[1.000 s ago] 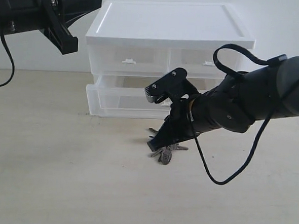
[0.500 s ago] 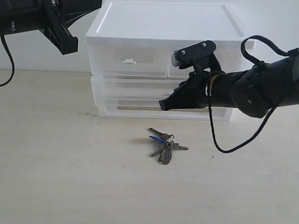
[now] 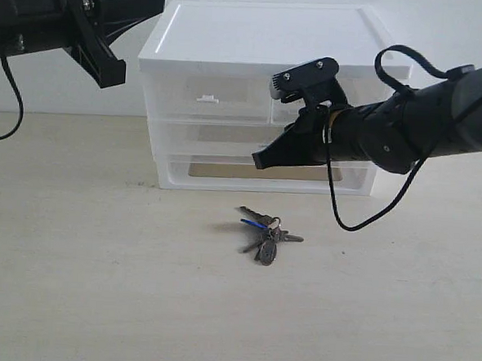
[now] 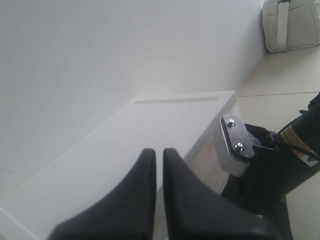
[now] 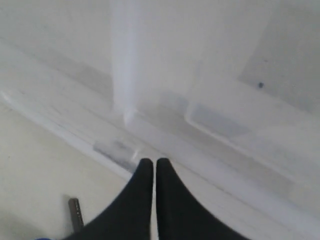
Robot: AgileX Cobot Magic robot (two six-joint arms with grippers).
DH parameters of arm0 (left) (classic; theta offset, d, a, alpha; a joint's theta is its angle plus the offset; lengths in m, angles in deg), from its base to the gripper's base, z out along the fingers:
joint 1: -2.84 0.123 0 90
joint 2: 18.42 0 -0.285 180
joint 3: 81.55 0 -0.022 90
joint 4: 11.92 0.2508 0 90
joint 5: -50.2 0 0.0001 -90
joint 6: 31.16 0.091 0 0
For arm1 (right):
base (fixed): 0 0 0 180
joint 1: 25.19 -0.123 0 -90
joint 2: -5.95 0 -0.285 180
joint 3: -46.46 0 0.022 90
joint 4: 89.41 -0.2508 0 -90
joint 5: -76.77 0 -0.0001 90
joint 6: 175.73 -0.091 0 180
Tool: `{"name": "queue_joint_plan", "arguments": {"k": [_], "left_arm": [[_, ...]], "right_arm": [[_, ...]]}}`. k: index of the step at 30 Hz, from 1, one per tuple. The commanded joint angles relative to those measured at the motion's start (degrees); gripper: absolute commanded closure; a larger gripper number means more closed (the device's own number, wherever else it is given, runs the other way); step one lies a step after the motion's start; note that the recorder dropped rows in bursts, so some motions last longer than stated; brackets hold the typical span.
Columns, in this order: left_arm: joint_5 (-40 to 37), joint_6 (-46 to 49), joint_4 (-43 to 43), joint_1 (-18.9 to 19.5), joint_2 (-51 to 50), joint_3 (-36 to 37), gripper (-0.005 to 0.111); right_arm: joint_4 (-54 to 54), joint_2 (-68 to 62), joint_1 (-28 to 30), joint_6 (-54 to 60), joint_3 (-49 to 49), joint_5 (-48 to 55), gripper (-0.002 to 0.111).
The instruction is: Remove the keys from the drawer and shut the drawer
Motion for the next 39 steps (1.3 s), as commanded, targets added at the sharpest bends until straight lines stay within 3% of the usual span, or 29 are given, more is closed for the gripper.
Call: {"name": "queue_joint_plan", "arguments": {"k": [1, 11, 20, 29, 39], "left_arm": [[-0.2, -0.2, -0.4, 0.1, -0.1, 0.1, 0.102], [0.9, -2.9, -1.3, 0.1, -0.1, 1.3, 0.102], [3.8, -2.9, -8.2, 0.1, -0.1, 10.6, 0.102], [8.6, -2.6, -10.9, 0.1, 3.4, 22.3, 0.102], [7.5, -0.5, -14.6, 0.1, 21.3, 33.3, 0.102]], "right_arm": [[0.3, 5.4, 0.3, -0.1, 1.7, 3.0, 0.108], [0.8, 30.6, -0.5, 1.2, 22.8, -5.1, 0.108], [0.3, 54.8, -0.5, 1.0, 37.6, -6.7, 0.108], [-0.3, 74.0, -0.5, -0.6, 45.4, -6.7, 0.108], [-2.0, 85.0, -0.5, -0.9, 48.2, -5.7, 0.108]]}}
